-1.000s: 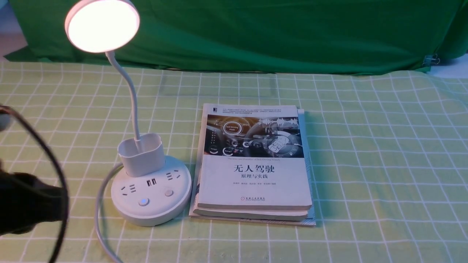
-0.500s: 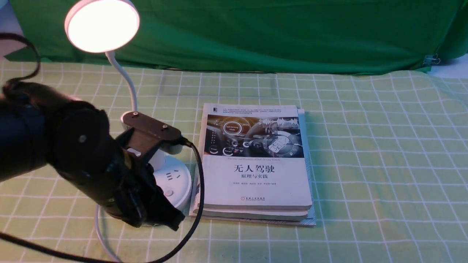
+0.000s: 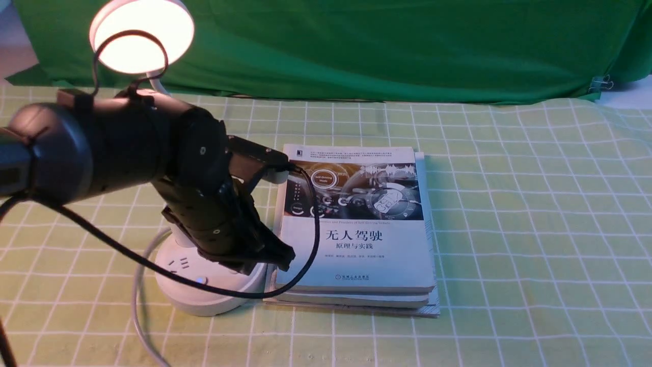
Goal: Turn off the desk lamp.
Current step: Use the left arm to press the button switch on the lamp holder
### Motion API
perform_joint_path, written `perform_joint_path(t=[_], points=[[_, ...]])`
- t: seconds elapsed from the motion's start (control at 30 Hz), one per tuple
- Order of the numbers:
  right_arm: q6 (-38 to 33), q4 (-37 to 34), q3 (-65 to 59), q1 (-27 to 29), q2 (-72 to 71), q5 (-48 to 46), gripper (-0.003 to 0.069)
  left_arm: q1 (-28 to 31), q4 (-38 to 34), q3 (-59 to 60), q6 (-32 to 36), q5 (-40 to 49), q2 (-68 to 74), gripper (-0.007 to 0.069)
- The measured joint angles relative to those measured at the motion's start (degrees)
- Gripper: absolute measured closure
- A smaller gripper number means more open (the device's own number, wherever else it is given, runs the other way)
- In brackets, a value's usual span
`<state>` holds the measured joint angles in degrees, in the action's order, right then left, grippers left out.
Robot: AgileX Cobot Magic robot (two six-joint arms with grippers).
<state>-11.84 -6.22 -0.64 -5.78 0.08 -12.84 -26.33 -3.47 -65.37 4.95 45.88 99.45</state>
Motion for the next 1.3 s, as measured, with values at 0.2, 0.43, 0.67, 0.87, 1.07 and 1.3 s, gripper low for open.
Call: perform_joint_path(t=[0.2,0.43,0.67,0.87,1.07,1.3], points=[[0.0,0.0,0.0,0.0,0.0,0.0,0.0629,0.6,2.7,-1.7,-1.3,-0.2,3.9,0.0626],[0.0,0.0,0.0,0.0,0.0,0.0,0.0629,0.6,3.5,-1.8,-2.9,-2.7,4.5,0.0626],[0.0,0.0,0.0,0.0,0.0,-0.1,0.0629,0.6,3.5,-1.8,-3.5,-1.9,4.4,0.0626],[0.0,0.0,0.0,0.0,0.0,-0.1,0.0629,0.6,3.5,-2.2,-4.4,0.2,3.0,0.0626],[0.0,0.0,0.0,0.0,0.0,-0.1,0.0629,0.6,3.5,-2.2,-4.6,0.7,2.9,0.0626],[0.0,0.0,0.0,0.0,0.0,-0.1,0.0629,0.6,3.5,-2.5,-4.6,1.0,5.1,0.0626]])
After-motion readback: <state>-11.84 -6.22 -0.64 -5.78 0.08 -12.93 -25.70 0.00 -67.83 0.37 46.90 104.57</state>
